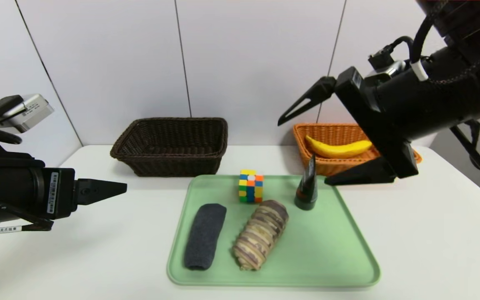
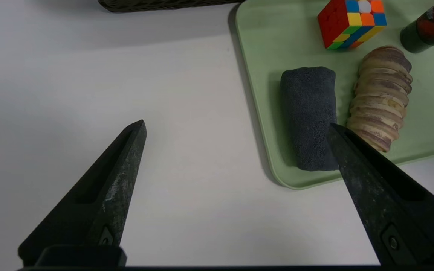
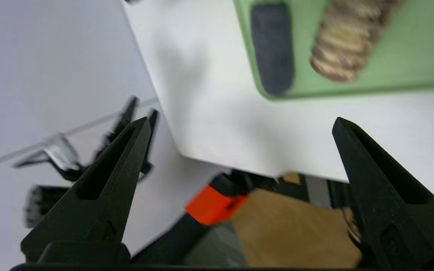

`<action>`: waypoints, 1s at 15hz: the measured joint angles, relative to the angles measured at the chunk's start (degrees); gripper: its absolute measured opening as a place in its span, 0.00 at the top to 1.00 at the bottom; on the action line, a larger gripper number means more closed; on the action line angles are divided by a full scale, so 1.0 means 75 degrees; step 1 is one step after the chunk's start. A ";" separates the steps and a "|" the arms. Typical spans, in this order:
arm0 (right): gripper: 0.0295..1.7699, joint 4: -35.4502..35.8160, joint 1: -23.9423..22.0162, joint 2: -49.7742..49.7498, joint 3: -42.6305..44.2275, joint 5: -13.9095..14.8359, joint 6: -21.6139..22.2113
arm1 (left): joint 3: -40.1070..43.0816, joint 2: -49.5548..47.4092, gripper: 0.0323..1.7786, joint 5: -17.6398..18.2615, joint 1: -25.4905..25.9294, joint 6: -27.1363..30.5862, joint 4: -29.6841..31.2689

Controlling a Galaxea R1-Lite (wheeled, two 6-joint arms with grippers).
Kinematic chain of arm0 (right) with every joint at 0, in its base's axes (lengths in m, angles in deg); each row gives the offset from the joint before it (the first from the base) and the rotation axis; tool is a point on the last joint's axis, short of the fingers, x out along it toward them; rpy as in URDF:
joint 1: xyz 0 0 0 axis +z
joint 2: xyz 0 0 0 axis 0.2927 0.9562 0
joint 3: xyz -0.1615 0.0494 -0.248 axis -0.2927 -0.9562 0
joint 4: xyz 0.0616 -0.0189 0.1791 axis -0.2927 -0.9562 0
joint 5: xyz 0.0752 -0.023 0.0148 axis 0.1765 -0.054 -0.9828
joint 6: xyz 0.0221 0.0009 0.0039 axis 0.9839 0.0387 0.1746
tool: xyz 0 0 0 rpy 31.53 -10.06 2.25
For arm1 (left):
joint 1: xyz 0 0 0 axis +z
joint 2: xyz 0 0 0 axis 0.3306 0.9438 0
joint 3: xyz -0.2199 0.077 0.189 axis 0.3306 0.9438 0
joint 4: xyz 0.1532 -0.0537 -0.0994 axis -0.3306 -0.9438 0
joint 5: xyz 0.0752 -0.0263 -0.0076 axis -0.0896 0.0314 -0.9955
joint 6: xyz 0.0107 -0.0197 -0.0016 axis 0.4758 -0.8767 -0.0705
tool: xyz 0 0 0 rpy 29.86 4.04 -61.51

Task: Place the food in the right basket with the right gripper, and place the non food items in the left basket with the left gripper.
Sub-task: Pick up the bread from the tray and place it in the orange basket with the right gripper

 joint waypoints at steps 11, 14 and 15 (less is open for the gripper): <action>0.04 -0.1065 0.1234 0.1084 -0.0551 0.3230 -0.0746 | 0.0299 -0.0213 0.05 -0.0020 -0.0941 -0.0411 0.0245; 0.04 -0.1073 0.1195 0.1133 -0.0839 0.3230 -0.0678 | 0.0273 -0.0166 0.05 -0.0015 -0.1107 -0.0414 0.0268; 0.04 -0.1070 0.1276 0.1144 -0.0886 0.3196 -0.0647 | 0.0273 -0.0143 0.05 -0.0015 -0.1122 -0.0418 0.0271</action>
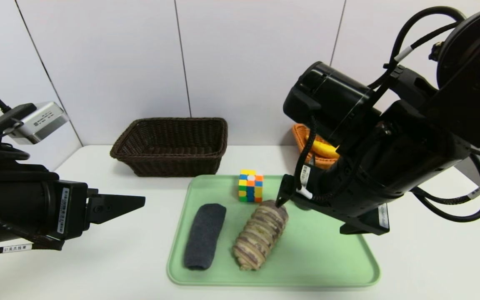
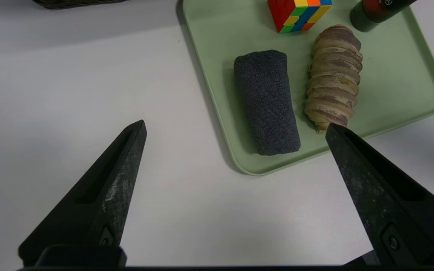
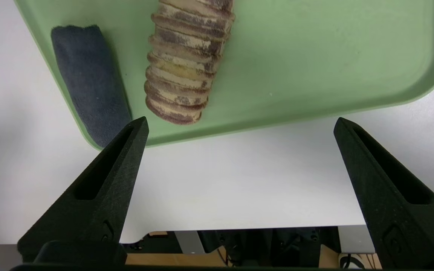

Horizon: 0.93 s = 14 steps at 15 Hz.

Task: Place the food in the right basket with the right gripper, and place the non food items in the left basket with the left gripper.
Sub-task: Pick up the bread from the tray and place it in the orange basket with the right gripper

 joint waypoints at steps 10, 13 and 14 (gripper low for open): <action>0.04 0.0154 0.0478 0.1616 0.0926 -0.0041 0.0558 | 0.0036 0.0036 0.05 0.0013 -0.0020 0.0073 -0.0050; 0.04 0.0268 0.0411 0.1928 0.0933 -0.0011 0.0588 | 0.0059 0.0054 0.05 0.0015 -0.0023 0.0065 -0.0059; 0.04 0.0332 0.0359 0.2017 0.0935 0.0000 0.0584 | 0.0067 0.0054 0.05 0.0015 -0.0023 0.0062 -0.0059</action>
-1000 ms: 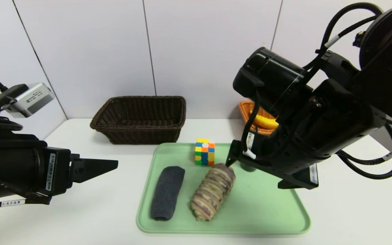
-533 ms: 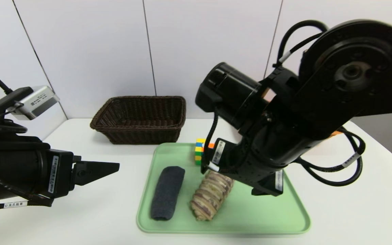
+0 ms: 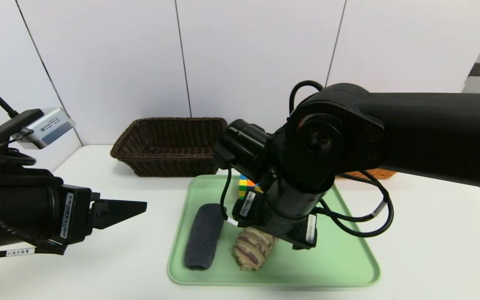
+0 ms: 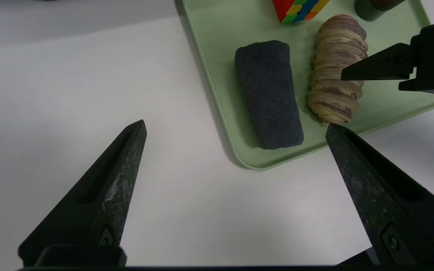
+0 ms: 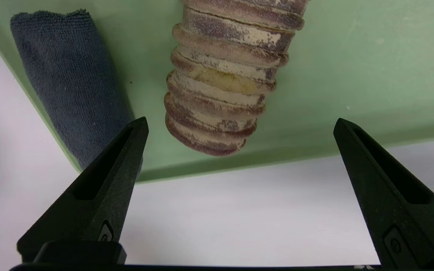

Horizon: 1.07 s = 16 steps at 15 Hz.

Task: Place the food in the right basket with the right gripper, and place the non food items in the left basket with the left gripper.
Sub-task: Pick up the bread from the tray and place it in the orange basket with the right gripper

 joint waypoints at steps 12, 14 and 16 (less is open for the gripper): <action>0.04 0.0621 -0.0304 0.0779 0.0007 0.0005 0.0005 | 0.0068 0.0002 0.05 0.0010 0.0003 0.0020 -0.0003; 0.22 0.0741 -0.0320 0.0839 0.0007 0.0003 0.0003 | 0.0091 -0.0003 0.05 0.0013 0.0003 0.0020 -0.0003; 0.39 0.0746 -0.0315 0.0889 0.0003 -0.0010 0.0003 | 0.0120 -0.0003 0.05 0.0007 0.0000 0.0023 -0.0003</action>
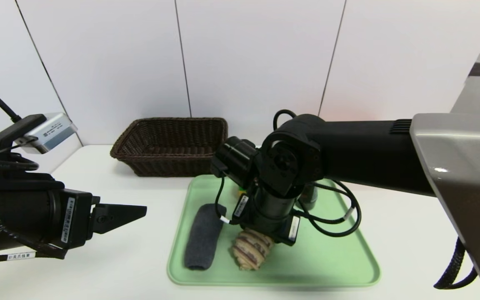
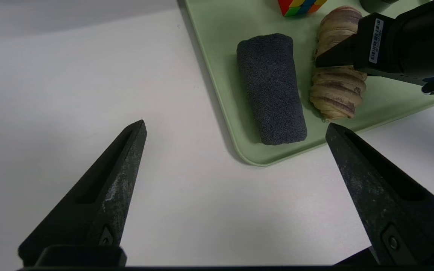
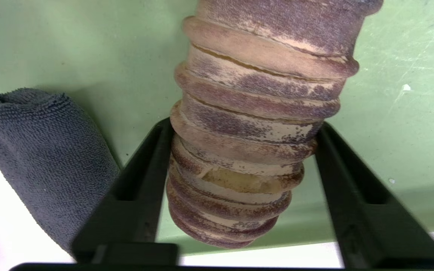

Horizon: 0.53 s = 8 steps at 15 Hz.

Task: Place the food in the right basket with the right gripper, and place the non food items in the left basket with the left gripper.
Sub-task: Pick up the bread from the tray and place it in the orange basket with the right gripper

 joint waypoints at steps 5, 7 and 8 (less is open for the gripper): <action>0.93 -0.0011 0.0000 0.0011 -0.0003 -0.0055 0.0002 | 0.0033 -0.0007 0.05 0.0003 0.0003 0.0000 0.0000; 0.96 -0.0044 0.0000 -0.0047 -0.0008 -0.0060 0.0002 | 0.0034 -0.0018 0.05 0.0007 0.0003 -0.0003 -0.0002; 0.96 -0.0059 0.0000 -0.0096 -0.0020 -0.0067 0.0002 | 0.0052 -0.0026 0.05 0.0003 0.0003 -0.0003 -0.0008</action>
